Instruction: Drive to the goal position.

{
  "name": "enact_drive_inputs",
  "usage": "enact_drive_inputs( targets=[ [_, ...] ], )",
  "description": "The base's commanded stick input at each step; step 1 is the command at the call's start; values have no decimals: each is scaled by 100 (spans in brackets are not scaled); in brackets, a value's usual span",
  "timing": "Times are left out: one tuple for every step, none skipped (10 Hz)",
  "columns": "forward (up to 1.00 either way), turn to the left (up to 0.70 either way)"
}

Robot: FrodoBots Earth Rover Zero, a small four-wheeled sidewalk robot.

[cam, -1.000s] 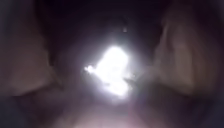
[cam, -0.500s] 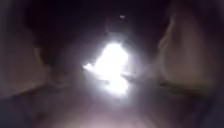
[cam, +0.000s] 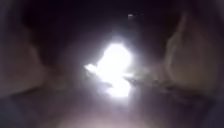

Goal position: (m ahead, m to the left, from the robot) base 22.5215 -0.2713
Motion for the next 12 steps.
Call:
enact_drive_inputs(
  targets=[
    [100, 10],
    [100, 12],
    [100, 10],
    [100, 6],
    [100, 4],
    [100, 3],
    [100, 3],
    [100, 3],
    [100, 3],
    [100, 3],
    [100, 3],
    [100, 4]
  ],
)
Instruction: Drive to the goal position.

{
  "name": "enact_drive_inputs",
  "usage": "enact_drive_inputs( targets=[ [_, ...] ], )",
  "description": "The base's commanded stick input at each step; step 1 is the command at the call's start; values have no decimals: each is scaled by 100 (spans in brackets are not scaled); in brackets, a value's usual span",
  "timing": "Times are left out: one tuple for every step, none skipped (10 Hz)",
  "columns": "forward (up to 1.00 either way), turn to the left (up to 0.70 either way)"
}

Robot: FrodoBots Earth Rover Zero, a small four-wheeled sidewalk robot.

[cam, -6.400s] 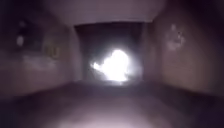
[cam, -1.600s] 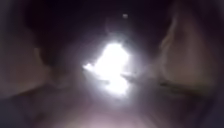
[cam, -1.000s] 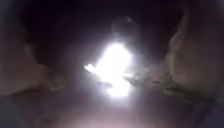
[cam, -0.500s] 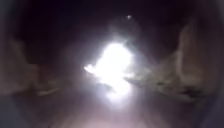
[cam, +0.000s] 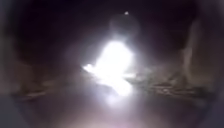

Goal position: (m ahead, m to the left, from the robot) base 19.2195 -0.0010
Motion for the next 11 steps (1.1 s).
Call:
enact_drive_inputs(
  targets=[
    [100, 9],
    [16, 2],
    [100, 12],
    [100, 10],
    [100, 9],
    [100, 9],
    [100, 9],
    [100, 10],
    [100, 10],
    [100, 10],
    [100, 10]
  ],
)
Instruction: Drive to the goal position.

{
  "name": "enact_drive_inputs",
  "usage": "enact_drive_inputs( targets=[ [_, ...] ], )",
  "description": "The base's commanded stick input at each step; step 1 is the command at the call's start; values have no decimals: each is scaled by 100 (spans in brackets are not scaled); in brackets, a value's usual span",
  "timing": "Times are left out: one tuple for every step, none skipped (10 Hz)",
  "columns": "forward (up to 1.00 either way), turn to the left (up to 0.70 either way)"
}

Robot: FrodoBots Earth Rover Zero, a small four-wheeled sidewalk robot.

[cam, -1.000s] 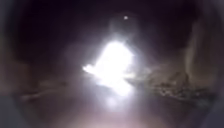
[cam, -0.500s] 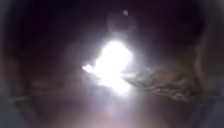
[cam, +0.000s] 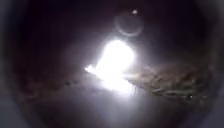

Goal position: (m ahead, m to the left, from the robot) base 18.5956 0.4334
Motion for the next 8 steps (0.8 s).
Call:
enact_drive_inputs(
  targets=[
    [100, 16],
    [100, 16],
    [100, 16],
    [100, 8],
    [100, 5],
    [100, 5],
    [100, 4],
    [100, 4]
  ],
)
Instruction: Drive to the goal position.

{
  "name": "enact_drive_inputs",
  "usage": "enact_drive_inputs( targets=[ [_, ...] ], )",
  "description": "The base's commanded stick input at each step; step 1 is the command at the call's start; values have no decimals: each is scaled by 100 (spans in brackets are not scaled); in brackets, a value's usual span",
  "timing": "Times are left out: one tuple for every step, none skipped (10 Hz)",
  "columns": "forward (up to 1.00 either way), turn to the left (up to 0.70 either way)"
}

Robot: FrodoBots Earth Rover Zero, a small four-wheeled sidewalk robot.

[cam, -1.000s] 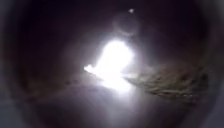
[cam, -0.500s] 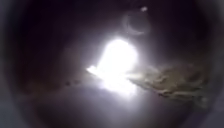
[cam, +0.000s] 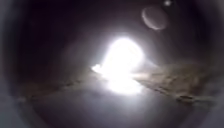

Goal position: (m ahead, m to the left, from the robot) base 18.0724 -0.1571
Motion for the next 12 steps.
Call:
enact_drive_inputs(
  targets=[
    [100, 4],
    [100, 3],
    [100, 0],
    [100, 0],
    [100, 0],
    [100, -3],
    [100, -8],
    [100, -11],
    [100, -9],
    [100, -4],
    [100, -1],
    [100, 0]
  ],
)
